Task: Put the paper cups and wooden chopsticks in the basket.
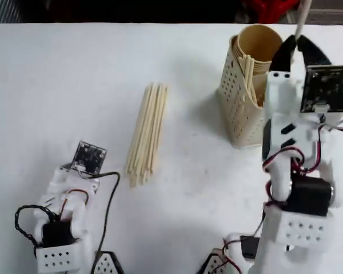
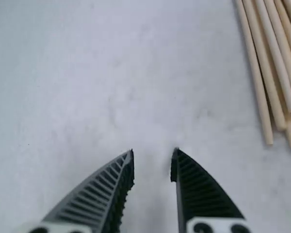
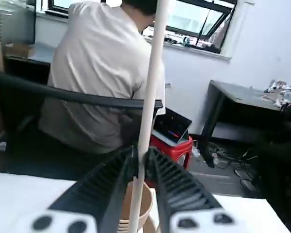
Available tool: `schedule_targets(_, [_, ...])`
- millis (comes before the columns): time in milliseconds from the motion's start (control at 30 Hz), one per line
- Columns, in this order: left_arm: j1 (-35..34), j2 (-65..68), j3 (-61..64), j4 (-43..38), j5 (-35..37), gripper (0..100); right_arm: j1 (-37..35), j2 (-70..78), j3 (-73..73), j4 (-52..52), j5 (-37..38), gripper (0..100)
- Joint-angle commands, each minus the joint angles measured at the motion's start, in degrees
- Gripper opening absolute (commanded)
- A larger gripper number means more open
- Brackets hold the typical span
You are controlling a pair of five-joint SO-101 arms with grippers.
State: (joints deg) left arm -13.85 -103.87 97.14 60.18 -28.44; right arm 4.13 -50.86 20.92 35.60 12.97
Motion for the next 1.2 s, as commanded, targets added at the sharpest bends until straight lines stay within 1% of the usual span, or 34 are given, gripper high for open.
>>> schedule_targets(0, [0.57, -0.48, -0.18, 0.35, -0.44, 15, 0.57, 1.36, 3.69, -6.90, 0.26, 1.7])
schedule_targets(167, [0.57, -0.48, -0.18, 0.35, -0.44, 15, 0.48, 1.27, 15.56, -18.68, 0.26, 1.7])
schedule_targets(267, [0.57, -0.48, -0.18, 0.35, -0.44, 15, 0.66, 1.27, 21.45, -22.73, 0.70, 1.7])
schedule_targets(367, [0.57, -0.48, -0.18, 0.26, -0.44, 15, 0.75, 1.27, 25.67, -25.19, 0.70, 1.8])
schedule_targets(500, [0.57, -0.48, -0.18, 0.26, -0.44, 15, 0.92, 1.27, 27.69, -24.66, 0.79, 1.8])
schedule_targets(600, [0.57, -0.48, -0.18, 0.26, -0.44, 15, 0.92, 1.10, 27.34, -21.05, 0.88, 2.3])
schedule_targets(633, [0.57, -0.48, -0.18, 0.26, -0.44, 15, 0.92, 0.66, 27.08, -20.09, 0.88, 3.9])
schedule_targets(767, [0.57, -0.48, -0.18, 0.26, -0.44, 15, 0.92, -2.24, 25.85, -15.16, 0.88, 14.9])
schedule_targets(800, [0.57, -0.48, -0.18, 0.26, -0.44, 15, 0.92, -3.30, 25.32, -13.67, 0.88, 16.3])
schedule_targets(967, [0.57, -0.48, -0.18, 0.26, -0.44, 15, -0.22, -9.54, 20.75, -5.23, 0.70, 13.6])
schedule_targets(1067, [0.57, -0.48, -0.18, 0.26, -0.44, 15, -3.82, -11.56, 15.21, 4.09, 0.79, 11.7])
schedule_targets(1167, [0.57, -0.48, -0.18, 0.26, -0.44, 15, -10.24, -10.59, 7.56, 16.48, 0.44, 11.2])
